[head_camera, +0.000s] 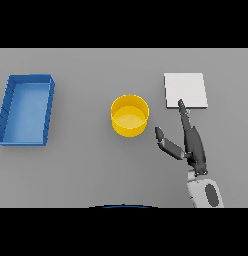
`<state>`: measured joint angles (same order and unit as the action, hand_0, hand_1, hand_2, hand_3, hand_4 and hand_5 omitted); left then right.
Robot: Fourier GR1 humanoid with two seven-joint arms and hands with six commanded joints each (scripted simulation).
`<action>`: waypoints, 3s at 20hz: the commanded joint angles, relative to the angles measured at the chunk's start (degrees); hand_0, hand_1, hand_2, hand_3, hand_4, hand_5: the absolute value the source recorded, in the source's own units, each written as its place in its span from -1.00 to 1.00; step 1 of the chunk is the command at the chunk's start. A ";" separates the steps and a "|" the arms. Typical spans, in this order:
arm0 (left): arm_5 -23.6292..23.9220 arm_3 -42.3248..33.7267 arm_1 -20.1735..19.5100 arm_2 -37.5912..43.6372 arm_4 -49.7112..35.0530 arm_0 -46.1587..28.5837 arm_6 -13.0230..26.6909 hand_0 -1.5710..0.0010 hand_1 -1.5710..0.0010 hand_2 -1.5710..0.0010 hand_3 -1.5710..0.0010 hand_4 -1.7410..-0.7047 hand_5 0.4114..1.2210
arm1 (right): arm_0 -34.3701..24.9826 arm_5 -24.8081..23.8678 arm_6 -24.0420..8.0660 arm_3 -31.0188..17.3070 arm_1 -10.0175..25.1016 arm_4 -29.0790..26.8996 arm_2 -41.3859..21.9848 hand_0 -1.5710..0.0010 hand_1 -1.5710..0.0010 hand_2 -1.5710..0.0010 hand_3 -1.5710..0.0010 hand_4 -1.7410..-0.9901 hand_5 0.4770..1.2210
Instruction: Pick up the red beaker and tilt it to pour out 1 green nut into yellow bowl. Pick up the yellow bowl and place it on the metallic measuring scale.
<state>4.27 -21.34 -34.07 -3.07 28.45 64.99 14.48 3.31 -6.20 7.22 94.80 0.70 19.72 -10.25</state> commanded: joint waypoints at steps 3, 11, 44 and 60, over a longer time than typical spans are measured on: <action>1.90 -8.30 0.09 2.17 -4.63 -7.84 1.49 -1.00 -1.00 -1.00 -0.88 -1.00 1.00 | -0.06 -0.37 -0.92 0.52 0.31 1.49 -0.56 1.00 1.00 1.00 1.00 0.85 -0.54; 7.39 -31.15 3.67 3.21 -10.98 -26.50 10.90 -1.00 -1.00 -1.00 -0.88 -1.00 1.00 | 0.85 1.36 1.49 -0.35 0.85 -0.91 0.08 1.00 1.00 1.00 1.00 0.94 -0.54; 3.16 -44.71 3.57 -1.99 -10.18 -39.93 10.31 0.97 0.97 0.97 0.97 0.93 -0.38 | -10.49 12.55 -4.38 -2.20 13.51 9.62 -5.35 1.00 1.00 1.00 1.00 0.72 -0.46; 2.59 -44.86 2.33 -2.04 -10.40 -40.31 11.12 1.00 1.00 1.00 1.00 0.92 -0.28 | -37.40 29.74 3.55 -19.90 21.82 29.08 -24.50 1.00 1.00 1.00 1.00 0.39 -0.35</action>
<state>6.84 -66.20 -31.72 -5.11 18.04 24.66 25.57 -34.10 23.52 10.63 74.91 22.48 48.81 -34.75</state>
